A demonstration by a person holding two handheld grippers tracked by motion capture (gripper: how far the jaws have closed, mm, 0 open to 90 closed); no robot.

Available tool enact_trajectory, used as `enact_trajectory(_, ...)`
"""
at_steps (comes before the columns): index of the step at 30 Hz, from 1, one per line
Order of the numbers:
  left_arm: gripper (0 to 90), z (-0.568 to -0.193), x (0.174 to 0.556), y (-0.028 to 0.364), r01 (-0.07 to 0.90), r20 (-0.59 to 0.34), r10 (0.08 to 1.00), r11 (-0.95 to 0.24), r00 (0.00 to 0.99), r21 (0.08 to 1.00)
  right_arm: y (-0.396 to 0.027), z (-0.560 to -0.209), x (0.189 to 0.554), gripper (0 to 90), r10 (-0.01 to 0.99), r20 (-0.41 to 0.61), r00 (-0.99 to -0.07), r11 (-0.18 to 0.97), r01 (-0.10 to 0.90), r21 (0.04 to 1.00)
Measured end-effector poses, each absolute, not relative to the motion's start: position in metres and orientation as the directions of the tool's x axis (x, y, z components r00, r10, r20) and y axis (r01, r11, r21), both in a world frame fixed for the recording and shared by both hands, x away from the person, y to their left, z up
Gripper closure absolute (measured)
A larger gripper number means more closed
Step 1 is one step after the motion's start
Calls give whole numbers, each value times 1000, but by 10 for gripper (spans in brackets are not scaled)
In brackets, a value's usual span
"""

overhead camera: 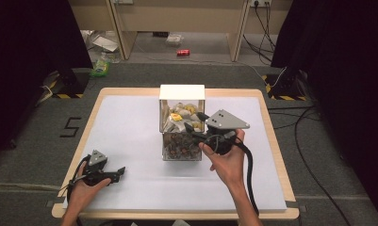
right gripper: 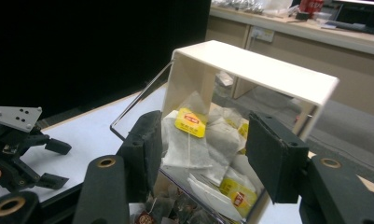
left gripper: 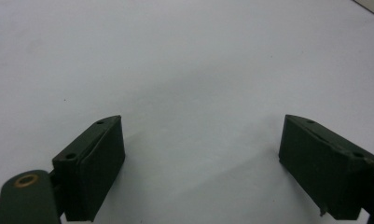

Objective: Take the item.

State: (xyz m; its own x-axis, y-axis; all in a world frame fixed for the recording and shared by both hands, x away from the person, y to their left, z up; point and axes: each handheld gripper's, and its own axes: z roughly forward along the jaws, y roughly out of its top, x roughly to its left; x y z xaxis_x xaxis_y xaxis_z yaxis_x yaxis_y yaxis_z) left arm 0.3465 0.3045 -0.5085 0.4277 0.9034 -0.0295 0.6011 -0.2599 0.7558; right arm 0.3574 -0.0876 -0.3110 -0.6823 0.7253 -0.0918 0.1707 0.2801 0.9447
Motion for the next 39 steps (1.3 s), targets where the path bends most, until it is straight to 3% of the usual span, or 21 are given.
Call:
enact_trajectory(15,134,-509,347,304,600,-29,904,-260,428,756,-55,-315,378,503,697,-108,-709,342,196,919)
enact_trajectory(32,134,-508,346,304,600,-28,903,-261,428,756,-35,-330,393,621,706,-136,-695,414,249,875)
enact_trajectory(35,134,-508,346,305,601,-29,903,-261,428,756,-35,-331,395,668,704,-139,-696,424,256,868)
enact_trajectory(39,134,-508,347,305,601,-29,903,-261,428,756,-39,-330,395,864,696,-154,-701,433,239,869)
